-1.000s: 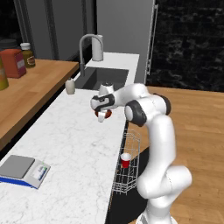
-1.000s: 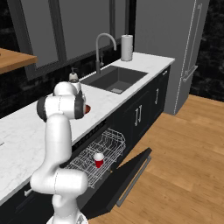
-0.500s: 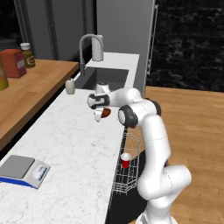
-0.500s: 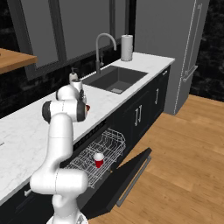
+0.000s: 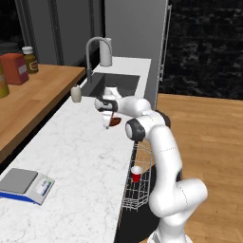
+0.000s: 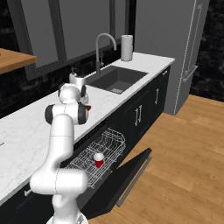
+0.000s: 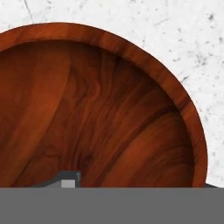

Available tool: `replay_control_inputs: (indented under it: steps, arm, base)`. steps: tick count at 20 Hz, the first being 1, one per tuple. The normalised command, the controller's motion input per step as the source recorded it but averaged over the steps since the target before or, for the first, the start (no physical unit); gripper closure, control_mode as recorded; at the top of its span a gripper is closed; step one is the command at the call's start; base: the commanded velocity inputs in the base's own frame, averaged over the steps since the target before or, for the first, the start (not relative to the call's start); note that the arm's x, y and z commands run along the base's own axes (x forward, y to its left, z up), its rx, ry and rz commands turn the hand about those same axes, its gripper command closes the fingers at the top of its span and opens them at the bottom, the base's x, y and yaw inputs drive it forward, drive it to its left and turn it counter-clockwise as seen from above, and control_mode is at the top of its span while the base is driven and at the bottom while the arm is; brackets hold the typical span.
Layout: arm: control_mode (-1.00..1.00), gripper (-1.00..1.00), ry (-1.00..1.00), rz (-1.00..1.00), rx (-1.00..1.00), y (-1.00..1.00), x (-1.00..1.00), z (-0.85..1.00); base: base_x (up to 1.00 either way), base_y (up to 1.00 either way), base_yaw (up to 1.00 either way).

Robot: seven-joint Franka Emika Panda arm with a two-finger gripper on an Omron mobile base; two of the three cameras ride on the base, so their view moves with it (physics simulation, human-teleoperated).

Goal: Pick up the cup and bowl from the counter, place them in the dishwasher, and close the dishwasher door.

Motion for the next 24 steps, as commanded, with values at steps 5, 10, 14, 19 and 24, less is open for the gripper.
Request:
replay_control_inputs:
  steps: [5,10,14,19,24]
  arm:
    - [-1.00,1.00,0.00,-0.20,0.00,-0.75,-0.96,-0.24]
    - [-1.00,1.00,-0.11,-0.15,0.00,-0.39,-1.00,-0.30]
    - [-1.00,1.00,-0.21,-0.07,0.00,-0.27,-1.00,0.00]
    - [-1.00,1.00,-0.23,-0.05,0.01,-0.33,-0.93,0.06]
    - [-1.00,1.00,-0.27,-0.08,0.06,-0.20,-0.50,0.30]
  base:
    - [0.00,0.00,0.00]
    - [0.00,0.00,0.00]
    - [0.00,0.00,0.00]
    - [0.00,0.00,0.00]
    - [0.00,0.00,0.00]
